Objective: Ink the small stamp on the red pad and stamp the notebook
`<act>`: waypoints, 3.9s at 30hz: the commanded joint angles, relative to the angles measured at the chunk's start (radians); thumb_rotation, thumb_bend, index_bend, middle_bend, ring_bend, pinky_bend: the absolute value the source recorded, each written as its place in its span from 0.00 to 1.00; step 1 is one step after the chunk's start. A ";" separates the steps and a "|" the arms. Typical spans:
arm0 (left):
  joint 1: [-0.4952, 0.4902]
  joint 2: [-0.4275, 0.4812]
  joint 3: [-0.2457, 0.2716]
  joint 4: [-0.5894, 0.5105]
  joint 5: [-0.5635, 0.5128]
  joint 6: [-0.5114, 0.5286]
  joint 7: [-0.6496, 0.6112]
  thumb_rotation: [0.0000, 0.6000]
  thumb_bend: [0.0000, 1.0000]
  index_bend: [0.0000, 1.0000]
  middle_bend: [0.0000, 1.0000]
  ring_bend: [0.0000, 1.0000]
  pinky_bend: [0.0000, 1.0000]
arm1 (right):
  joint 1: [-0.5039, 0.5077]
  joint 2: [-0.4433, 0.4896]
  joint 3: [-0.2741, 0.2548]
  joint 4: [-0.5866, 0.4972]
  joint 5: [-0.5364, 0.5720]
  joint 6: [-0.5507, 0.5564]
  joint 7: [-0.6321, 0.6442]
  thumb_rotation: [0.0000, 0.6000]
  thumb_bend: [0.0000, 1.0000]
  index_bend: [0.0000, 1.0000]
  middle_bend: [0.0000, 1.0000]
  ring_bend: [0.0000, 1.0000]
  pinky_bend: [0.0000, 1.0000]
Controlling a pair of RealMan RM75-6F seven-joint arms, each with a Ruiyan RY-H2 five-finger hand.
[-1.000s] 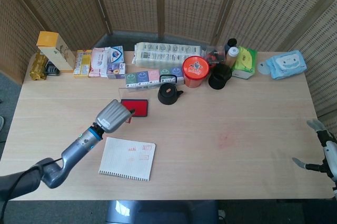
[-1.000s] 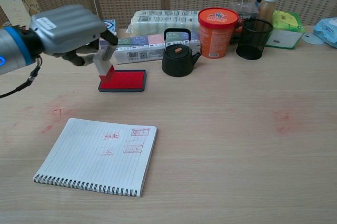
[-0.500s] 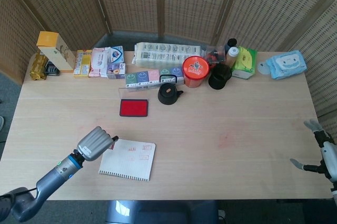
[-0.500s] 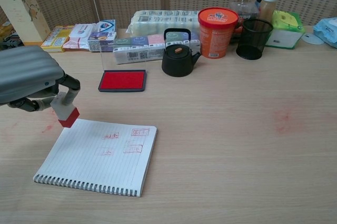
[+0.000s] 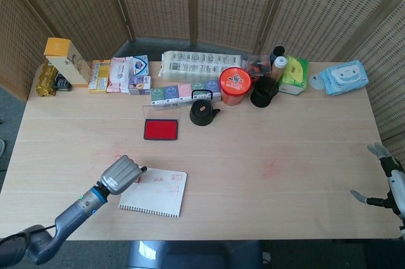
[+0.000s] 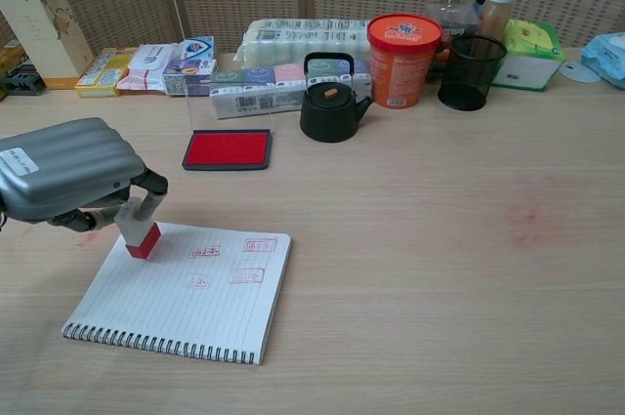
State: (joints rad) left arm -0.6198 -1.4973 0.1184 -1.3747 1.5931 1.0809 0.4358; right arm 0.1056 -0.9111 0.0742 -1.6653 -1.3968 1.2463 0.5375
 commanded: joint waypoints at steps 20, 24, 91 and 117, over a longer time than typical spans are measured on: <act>0.000 -0.095 -0.025 0.080 -0.015 -0.058 0.021 1.00 0.41 0.67 1.00 1.00 1.00 | -0.003 0.005 0.000 0.007 0.000 0.007 0.020 1.00 0.13 0.00 0.00 0.00 0.00; 0.004 -0.098 -0.024 0.086 -0.017 -0.061 0.015 1.00 0.41 0.67 1.00 1.00 1.00 | -0.004 0.005 0.000 0.007 0.000 0.009 0.023 1.00 0.13 0.00 0.00 0.00 0.00; 0.068 -0.033 0.009 -0.066 0.070 -0.026 0.130 1.00 0.41 0.67 1.00 1.00 1.00 | -0.010 0.013 -0.010 -0.001 -0.020 0.031 0.032 1.00 0.13 0.00 0.00 0.00 0.00; 0.079 -0.070 0.008 -0.028 0.074 -0.033 0.115 1.00 0.41 0.67 1.00 1.00 1.00 | -0.014 0.015 -0.012 0.001 -0.026 0.038 0.037 1.00 0.13 0.00 0.00 0.00 0.00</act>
State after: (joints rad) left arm -0.5408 -1.5678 0.1267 -1.4019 1.6662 1.0470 0.5497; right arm 0.0920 -0.8966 0.0619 -1.6647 -1.4225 1.2840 0.5743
